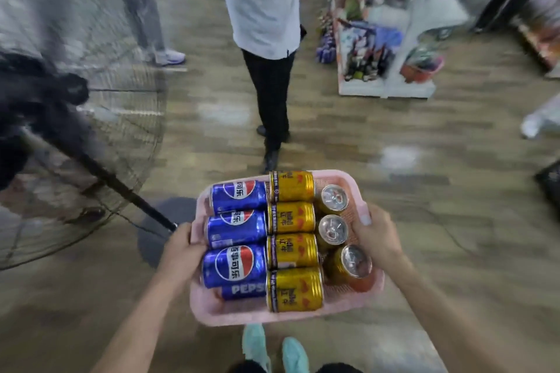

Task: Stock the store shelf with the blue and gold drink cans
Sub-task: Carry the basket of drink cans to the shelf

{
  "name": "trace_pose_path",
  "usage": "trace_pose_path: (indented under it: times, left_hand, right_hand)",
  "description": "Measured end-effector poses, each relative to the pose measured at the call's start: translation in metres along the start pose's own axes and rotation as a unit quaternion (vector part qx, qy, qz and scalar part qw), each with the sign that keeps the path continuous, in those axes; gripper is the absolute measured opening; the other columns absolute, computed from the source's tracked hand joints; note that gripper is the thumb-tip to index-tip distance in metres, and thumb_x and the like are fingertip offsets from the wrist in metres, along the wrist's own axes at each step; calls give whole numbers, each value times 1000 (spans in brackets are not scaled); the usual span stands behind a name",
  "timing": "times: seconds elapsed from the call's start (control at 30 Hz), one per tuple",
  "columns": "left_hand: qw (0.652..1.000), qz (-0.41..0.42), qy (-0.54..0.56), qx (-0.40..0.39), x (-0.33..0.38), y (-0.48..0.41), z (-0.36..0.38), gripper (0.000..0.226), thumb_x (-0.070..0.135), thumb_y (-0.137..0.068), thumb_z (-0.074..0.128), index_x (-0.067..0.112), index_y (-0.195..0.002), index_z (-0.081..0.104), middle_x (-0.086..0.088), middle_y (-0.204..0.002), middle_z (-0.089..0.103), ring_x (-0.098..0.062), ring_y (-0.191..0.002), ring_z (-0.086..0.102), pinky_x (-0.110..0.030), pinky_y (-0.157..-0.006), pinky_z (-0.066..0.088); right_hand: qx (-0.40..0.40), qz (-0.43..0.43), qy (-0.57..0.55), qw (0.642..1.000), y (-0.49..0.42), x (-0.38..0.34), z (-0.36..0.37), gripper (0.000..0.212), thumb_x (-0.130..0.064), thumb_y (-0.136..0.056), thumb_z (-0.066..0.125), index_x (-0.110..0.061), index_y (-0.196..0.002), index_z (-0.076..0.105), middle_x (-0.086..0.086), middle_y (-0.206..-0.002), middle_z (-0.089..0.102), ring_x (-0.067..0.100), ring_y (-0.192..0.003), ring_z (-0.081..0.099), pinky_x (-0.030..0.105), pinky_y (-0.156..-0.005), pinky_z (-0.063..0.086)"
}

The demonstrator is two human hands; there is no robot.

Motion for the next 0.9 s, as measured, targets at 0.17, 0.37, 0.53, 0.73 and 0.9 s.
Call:
trace_pose_path:
  times: [0.17,0.37,0.53,0.73,0.9]
  left_hand:
    - [994,49,-46,-84,53,-59,46,20,8,-82,70,18,-99,65,-2,-93,76,-21,-85,74,-51,-78,60]
    - [980,94,-80,-155,116,-128,94,25,-1,-84,62,14,-104,59,-4,-97,69,-22,-90,68,-40,-71,54]
    - [972,121,-86,-185,162,-181,113,19,-1,-83,61,12,-96,58,-9,-95,70,-25,-86,70,-44,-68,56]
    - [973,102,-71,-196,209,-234,137,19,1,-86,64,10,-100,56,-9,-95,70,-22,-83,72,-44,-67,59]
    - [981,98,-68,-155,258,-276,169,15,-1,-89,62,9,-88,50,-4,-84,63,-8,-67,60,-22,-51,43]
  right_hand:
    - [63,82,-33,994,-21,37,-33,6,-18,-84,58,-14,-86,62,3,-81,69,28,-76,66,40,-69,54]
    - [114,130,-51,984,-47,40,-59,3,-17,-81,59,-15,-79,58,-1,-73,63,21,-67,58,29,-53,37]
    - [141,156,-56,976,-83,31,-64,7,-21,-80,59,-14,-82,60,3,-77,66,23,-71,62,33,-57,44]
    - [139,174,-53,973,-153,14,-69,3,-19,-85,60,-17,-88,61,0,-82,67,19,-75,62,33,-61,47]
    - [120,163,-54,978,-241,4,-82,3,-16,-88,60,-15,-85,58,3,-82,64,22,-74,58,32,-59,39]
Point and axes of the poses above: each hand's wrist, its own y-axis away from the middle knuckle, its own z-axis out of the palm, x = y × z, the point moved 4 cm from there along -y, towards the middle knuckle
